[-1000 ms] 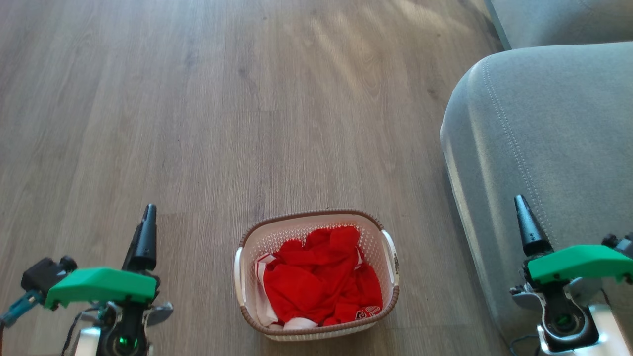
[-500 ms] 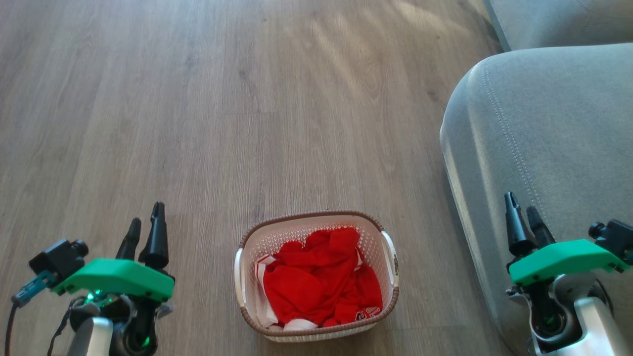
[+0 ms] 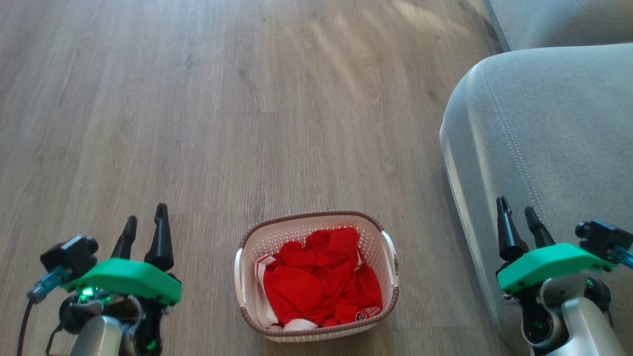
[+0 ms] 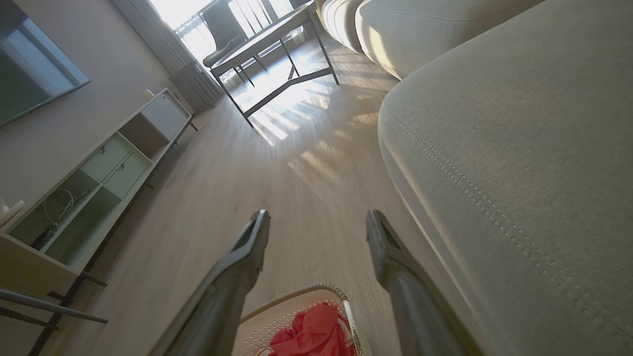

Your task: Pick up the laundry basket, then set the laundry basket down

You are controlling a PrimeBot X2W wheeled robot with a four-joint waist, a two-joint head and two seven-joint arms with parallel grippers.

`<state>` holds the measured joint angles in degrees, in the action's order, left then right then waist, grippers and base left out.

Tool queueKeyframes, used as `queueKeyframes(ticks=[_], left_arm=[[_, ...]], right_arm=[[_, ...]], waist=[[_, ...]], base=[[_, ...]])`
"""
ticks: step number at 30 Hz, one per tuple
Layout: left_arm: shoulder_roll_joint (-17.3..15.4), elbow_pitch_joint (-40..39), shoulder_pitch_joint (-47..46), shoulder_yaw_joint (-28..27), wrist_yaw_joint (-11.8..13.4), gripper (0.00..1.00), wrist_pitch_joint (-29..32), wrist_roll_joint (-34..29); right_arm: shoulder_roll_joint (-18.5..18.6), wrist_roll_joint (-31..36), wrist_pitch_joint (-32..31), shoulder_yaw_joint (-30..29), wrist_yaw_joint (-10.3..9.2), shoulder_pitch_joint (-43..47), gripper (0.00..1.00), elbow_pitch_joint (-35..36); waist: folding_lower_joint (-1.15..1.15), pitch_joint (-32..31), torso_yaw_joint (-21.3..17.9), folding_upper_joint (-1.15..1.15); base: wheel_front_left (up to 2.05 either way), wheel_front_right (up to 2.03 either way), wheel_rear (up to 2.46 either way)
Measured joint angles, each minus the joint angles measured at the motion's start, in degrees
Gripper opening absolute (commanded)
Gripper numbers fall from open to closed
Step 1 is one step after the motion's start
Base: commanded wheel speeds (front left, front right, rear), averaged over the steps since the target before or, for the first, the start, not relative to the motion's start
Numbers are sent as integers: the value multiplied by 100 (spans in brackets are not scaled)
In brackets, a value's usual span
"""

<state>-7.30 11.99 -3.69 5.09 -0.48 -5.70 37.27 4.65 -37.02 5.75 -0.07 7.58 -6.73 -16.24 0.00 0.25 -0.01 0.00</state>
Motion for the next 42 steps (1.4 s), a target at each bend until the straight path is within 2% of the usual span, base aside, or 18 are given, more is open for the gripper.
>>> queueKeyframes(ticks=[18, 30, 42], left_arm=[[-26, 212, -8, 91, 42, 100, -245, -727], [-190, 368, -131, 302, -302, 100, -336, -1234], [-292, 495, -158, 450, -350, 100, -505, -1801]], right_arm=[[20, 700, 263, 38, 0, -211, 100, -316], [171, 1146, 480, 365, 0, -391, 100, -543], [305, 1727, 688, 547, 0, -495, 100, -700]], waist=[[0, 20, -5, 0], [0, 40, 5, 0], [0, 55, 10, 0]], base=[[0, 0, 0], [0, 0, 0], [0, 0, 0]])
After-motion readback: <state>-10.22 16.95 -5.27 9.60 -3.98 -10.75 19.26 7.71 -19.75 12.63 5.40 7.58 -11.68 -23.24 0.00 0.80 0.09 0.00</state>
